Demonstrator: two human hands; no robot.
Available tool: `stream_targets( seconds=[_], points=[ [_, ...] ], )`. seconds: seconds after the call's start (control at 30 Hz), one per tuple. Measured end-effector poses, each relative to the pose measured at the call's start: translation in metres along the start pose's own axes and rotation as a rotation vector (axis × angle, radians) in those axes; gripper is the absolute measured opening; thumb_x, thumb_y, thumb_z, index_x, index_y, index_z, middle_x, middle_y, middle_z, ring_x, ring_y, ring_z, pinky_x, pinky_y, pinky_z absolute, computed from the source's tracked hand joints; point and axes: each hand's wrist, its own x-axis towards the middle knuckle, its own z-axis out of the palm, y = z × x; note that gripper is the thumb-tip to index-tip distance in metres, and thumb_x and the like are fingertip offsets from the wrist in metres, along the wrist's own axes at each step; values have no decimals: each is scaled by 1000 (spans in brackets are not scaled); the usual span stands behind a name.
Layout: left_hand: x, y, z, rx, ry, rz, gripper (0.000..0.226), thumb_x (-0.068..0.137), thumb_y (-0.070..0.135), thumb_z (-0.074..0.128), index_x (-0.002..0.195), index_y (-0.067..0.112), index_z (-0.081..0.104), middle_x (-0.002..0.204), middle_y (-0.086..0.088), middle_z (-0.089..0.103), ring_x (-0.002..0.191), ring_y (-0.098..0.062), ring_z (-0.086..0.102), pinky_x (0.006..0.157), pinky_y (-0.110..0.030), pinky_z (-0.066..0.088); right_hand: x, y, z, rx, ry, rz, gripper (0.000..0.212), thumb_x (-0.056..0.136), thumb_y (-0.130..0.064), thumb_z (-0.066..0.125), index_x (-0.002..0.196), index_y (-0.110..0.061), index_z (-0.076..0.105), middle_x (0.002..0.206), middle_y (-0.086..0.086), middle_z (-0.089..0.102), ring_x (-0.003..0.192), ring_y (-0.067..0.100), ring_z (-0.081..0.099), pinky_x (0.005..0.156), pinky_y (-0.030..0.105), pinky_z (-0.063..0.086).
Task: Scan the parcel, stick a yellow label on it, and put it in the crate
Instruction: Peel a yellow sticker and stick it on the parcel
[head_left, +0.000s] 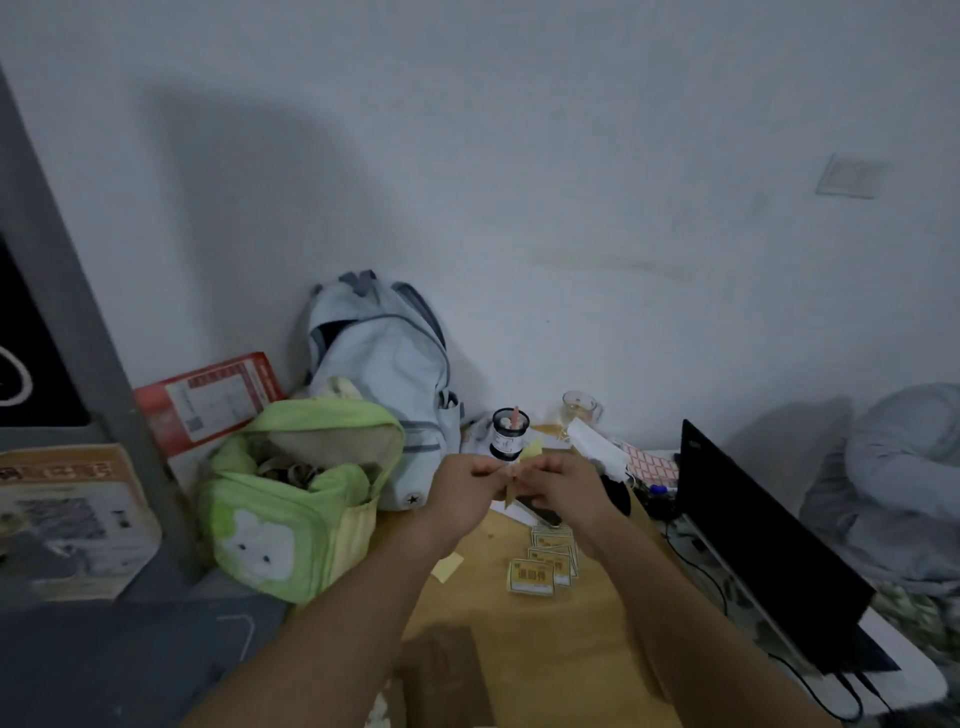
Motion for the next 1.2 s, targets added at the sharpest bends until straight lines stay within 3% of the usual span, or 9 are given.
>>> stream_targets(
  seconds=[0.17, 0.27, 0.43, 0.6, 0.67, 0.73, 0.93, 1.1, 1.2],
  points=[
    [-29, 44, -23, -35, 53, 109, 27, 89, 7, 58, 65, 15, 69, 64, 0, 67, 57, -12, 65, 46, -8, 45, -25, -47, 13, 130, 75, -54, 19, 83, -3, 57, 65, -10, 60, 74, 13, 63, 69, 21, 61, 64, 30, 50],
    [-44, 65, -37, -21, 115, 132, 20, 90, 10, 58, 72, 11, 68, 66, -1, 67, 53, -5, 65, 45, -9, 46, -33, -67, 17, 182, 104, -61, 22, 83, -3, 56, 63, -10, 60, 67, 12, 65, 64, 24, 61, 60, 30, 52],
    [-52, 89, -59, -65, 205, 56, 20, 87, 16, 57, 71, 5, 62, 76, -12, 62, 76, -25, 60, 68, -33, 49, -36, -84, 12, 279, 53, -8, 16, 80, -6, 55, 64, -7, 55, 68, 13, 61, 63, 25, 62, 55, 28, 50],
    [-52, 117, -66, -252, 210, -7, 26, 83, 14, 49, 79, 17, 75, 91, -5, 71, 85, -17, 63, 78, -26, 55, -31, -102, 1, 423, 8, -24, 11, 78, -6, 53, 67, -5, 56, 66, 12, 58, 65, 28, 59, 61, 36, 53],
    [-51, 127, -66, -278, 197, 3, 30, 81, 11, 46, 88, 11, 75, 100, -8, 67, 96, -21, 56, 93, -31, 47, -30, -106, -3, 416, -27, -3, 9, 78, -8, 52, 69, -6, 53, 67, 11, 57, 65, 29, 59, 65, 38, 54],
    [-49, 133, -65, -321, 182, 28, 27, 83, 9, 42, 77, 7, 68, 93, -4, 71, 99, -20, 55, 95, -32, 41, -32, -108, -5, 374, -115, 42, 7, 78, -8, 51, 71, -6, 52, 74, 14, 58, 67, 32, 64, 67, 39, 53],
    [-41, 135, -66, -614, 187, -4, 35, 91, 17, 44, 57, 14, 50, 56, -1, 60, 75, -19, 64, 68, -27, 52, -28, -101, -17, 320, -258, 112, 12, 80, -11, 47, 68, -10, 48, 80, 13, 62, 71, 28, 63, 70, 38, 53],
    [-33, 128, -75, -467, 296, -57, 35, 93, 37, 52, 64, 19, 60, 61, 1, 59, 50, -12, 56, 51, -25, 48, -13, -79, -36, 260, -167, 164, 9, 85, -11, 55, 79, -5, 57, 73, 11, 60, 62, 24, 61, 70, 41, 53],
    [-32, 117, -81, -347, 289, -76, 11, 88, 26, 61, 79, 20, 65, 75, -2, 62, 60, -13, 60, 52, -25, 49, -2, -50, -40, 190, -76, 249, 10, 87, -10, 61, 78, -7, 61, 64, 7, 60, 55, 17, 52, 63, 33, 50]
  ],
)
